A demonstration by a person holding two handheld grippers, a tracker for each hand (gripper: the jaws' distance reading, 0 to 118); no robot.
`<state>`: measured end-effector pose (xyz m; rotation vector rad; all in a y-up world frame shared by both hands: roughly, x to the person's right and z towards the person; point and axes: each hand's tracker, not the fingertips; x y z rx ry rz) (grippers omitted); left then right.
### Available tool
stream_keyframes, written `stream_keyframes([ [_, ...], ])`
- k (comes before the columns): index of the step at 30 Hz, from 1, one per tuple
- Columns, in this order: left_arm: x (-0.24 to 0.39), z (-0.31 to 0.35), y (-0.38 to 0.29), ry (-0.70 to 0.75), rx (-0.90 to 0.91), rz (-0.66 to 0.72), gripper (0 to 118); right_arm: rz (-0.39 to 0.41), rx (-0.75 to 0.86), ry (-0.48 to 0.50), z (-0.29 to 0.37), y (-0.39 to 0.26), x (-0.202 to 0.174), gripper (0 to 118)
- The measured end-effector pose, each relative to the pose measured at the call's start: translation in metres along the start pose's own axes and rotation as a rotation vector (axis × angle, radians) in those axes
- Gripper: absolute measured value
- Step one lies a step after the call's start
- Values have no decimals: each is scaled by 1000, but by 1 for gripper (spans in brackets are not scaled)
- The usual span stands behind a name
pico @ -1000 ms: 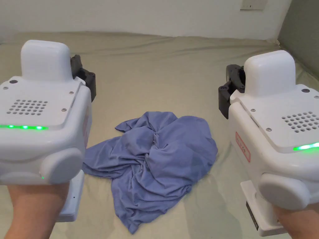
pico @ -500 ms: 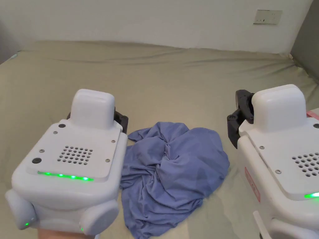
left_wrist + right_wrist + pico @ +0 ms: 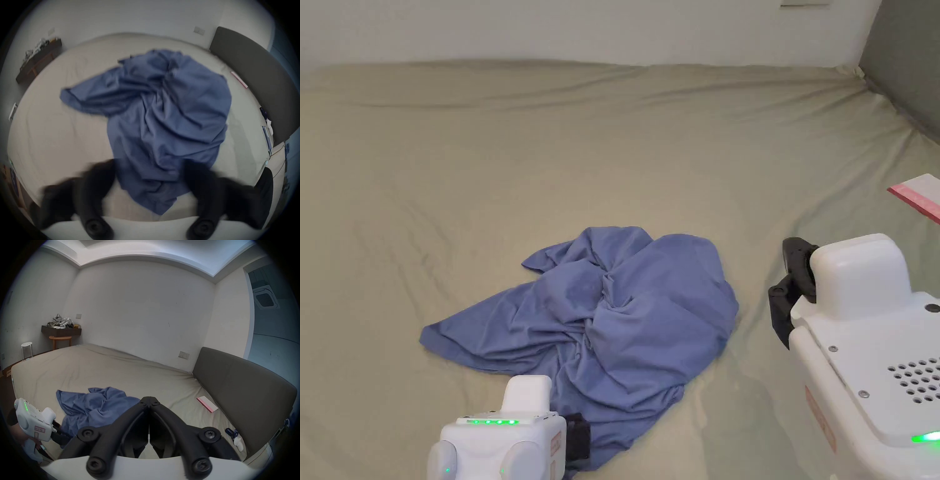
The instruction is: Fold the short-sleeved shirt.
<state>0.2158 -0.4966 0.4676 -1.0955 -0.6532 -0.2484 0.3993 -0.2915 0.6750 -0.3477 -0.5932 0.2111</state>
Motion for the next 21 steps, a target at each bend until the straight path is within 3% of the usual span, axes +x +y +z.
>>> stream_keyframes([
  [1,1,-6,-1,-6,-5,13,115,3,-9,-9,0,-4,3,2],
  [6,18,-23,-1,28,-18,-21,112,-4,-60,-31,-6,-19,17,2],
  [8,24,-19,0,45,12,-80,96,-5,-76,-36,-9,-23,21,2],
  [11,26,-3,3,8,80,-121,23,1,-99,-32,-17,-28,24,2],
  [12,24,3,8,-27,82,-109,11,3,-110,-26,-23,-29,24,2],
  [19,-22,73,28,58,287,-111,11,-58,-284,101,-91,-45,31,3],
  [20,-35,88,31,60,310,-86,11,-59,-319,120,-108,-51,30,7],
  [21,-45,99,31,69,331,-70,11,-50,-374,136,-126,-56,29,33],
])
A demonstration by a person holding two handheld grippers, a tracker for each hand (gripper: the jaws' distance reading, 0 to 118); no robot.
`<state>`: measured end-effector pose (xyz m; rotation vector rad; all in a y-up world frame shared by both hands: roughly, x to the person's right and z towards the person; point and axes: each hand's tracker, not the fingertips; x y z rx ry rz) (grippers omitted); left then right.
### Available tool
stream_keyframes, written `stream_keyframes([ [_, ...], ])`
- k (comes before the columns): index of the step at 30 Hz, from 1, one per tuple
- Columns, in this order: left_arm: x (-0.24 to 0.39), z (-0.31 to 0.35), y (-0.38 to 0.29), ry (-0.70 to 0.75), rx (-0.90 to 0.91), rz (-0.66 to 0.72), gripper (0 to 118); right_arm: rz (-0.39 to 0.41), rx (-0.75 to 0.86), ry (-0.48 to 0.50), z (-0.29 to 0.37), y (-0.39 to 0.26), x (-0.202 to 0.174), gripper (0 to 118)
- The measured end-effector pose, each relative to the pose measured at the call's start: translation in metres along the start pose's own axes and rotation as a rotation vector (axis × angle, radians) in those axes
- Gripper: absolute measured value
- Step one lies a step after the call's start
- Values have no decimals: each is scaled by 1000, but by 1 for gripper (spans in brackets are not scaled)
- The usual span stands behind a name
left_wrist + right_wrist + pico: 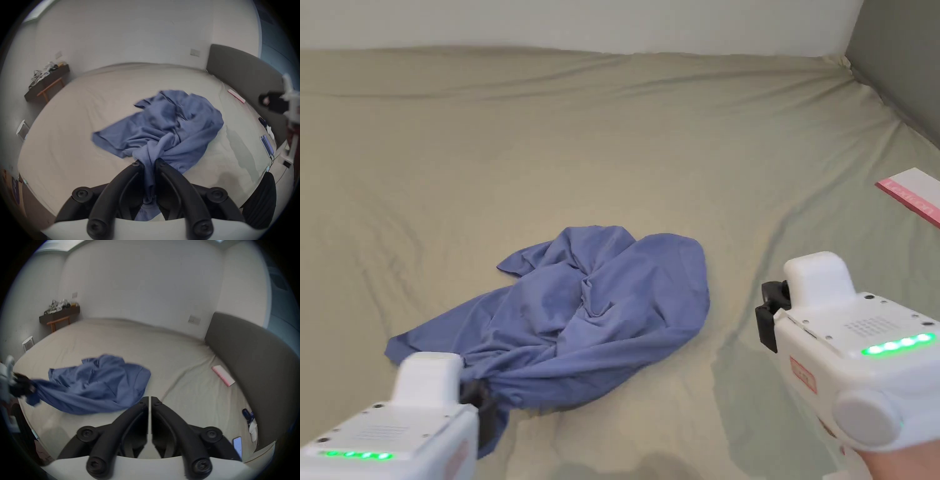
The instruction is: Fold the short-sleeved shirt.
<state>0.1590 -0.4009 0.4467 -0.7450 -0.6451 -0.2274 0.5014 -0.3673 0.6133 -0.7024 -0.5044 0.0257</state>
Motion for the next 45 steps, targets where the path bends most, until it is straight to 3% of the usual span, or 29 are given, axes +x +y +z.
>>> stream_keyframes([
  [1,-8,7,1,6,-9,-11,11,4,-56,15,-19,1,1,66],
  [5,-31,23,-2,33,-17,-15,11,-52,-198,71,-106,-4,0,109],
  [8,-36,18,-17,27,-63,1,11,-111,-309,114,-163,-7,-7,110],
  [14,-34,-3,-36,28,-136,10,11,-142,-352,135,-220,-9,-28,110],
  [17,-34,-9,-37,33,-144,15,11,-127,-335,132,-222,-8,-36,105],
  [20,-35,-12,-36,34,-140,10,11,-68,-278,156,-218,-5,-38,78],
  [22,-35,-11,-35,31,-129,-6,11,-10,-240,167,-212,-2,-41,24],
  [23,-36,-10,-33,24,-122,-8,11,19,-209,159,-208,-1,-41,11],
  [24,-35,-9,-31,14,-114,-8,11,2,-170,189,-199,1,-41,11],
  [29,-37,14,-13,45,0,-10,11,-53,-4,142,-138,21,-29,11],
  [33,-48,48,16,76,161,24,11,-207,183,152,-59,46,-1,11],
  [35,-54,67,36,85,240,39,11,-241,294,145,-14,59,5,11],
  [40,-57,122,91,118,484,42,11,-265,566,98,94,92,14,11],
  [45,-55,171,146,143,647,-7,11,-245,737,18,177,126,13,11],
])
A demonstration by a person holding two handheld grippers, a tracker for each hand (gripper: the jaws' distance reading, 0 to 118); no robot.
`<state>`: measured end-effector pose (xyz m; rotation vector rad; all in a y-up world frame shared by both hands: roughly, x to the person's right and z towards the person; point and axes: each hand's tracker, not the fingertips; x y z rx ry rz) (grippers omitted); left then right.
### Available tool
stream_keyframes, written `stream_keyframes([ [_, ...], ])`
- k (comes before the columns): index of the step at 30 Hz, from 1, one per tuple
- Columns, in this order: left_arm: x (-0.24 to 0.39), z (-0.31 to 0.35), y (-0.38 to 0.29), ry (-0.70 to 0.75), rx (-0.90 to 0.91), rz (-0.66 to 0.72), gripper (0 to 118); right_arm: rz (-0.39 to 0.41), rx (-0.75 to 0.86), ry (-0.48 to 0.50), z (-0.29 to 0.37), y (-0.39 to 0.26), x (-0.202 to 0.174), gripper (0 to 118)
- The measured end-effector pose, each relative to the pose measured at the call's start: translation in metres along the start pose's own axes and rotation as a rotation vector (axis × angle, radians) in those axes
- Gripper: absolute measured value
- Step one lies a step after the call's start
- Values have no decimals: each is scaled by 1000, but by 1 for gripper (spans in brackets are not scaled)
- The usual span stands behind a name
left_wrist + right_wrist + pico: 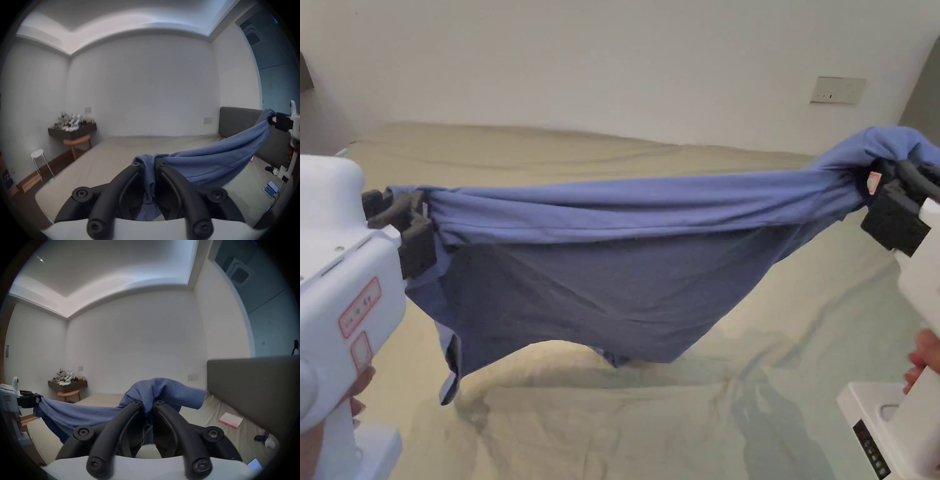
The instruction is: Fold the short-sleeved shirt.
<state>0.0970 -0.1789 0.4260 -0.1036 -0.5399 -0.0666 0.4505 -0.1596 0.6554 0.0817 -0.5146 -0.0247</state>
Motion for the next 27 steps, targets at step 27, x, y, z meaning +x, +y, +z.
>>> stream_keyframes([
  [27,8,-100,215,-117,154,-126,11,391,195,-264,-95,179,-21,11],
])
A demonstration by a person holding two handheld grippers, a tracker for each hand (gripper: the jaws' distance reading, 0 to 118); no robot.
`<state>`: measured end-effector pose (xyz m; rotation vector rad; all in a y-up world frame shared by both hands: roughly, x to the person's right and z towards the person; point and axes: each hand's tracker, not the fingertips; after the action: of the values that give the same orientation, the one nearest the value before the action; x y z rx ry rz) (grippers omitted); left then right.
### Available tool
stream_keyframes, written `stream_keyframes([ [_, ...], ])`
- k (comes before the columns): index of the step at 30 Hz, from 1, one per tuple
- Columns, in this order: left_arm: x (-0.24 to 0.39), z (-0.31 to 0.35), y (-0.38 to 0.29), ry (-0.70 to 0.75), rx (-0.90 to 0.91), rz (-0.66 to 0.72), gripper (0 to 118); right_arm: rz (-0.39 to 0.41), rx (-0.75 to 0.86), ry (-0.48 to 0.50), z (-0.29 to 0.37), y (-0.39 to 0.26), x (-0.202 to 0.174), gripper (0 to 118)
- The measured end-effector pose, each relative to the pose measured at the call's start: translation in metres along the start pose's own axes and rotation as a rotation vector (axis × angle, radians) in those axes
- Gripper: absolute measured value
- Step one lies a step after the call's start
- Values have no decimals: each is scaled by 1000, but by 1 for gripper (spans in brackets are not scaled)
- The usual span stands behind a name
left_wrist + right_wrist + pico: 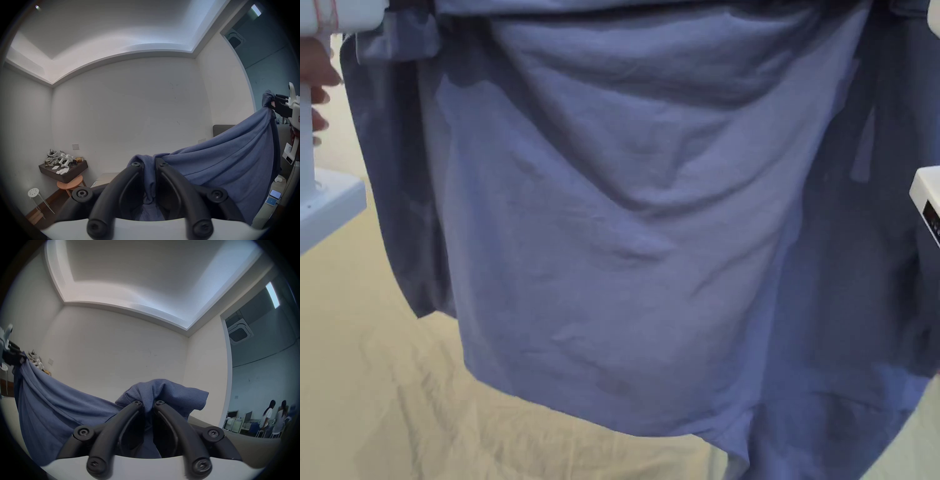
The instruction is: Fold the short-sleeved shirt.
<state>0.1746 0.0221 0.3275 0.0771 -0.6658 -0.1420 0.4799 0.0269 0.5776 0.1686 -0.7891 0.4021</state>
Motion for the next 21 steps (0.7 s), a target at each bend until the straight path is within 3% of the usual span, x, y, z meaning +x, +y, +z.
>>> stream_keyframes([
  [14,9,-175,-27,34,-153,-67,11,109,-106,-52,-150,-63,-56,11],
  [21,8,-228,-65,53,-203,-100,11,174,-163,-44,-170,-113,-92,11],
])
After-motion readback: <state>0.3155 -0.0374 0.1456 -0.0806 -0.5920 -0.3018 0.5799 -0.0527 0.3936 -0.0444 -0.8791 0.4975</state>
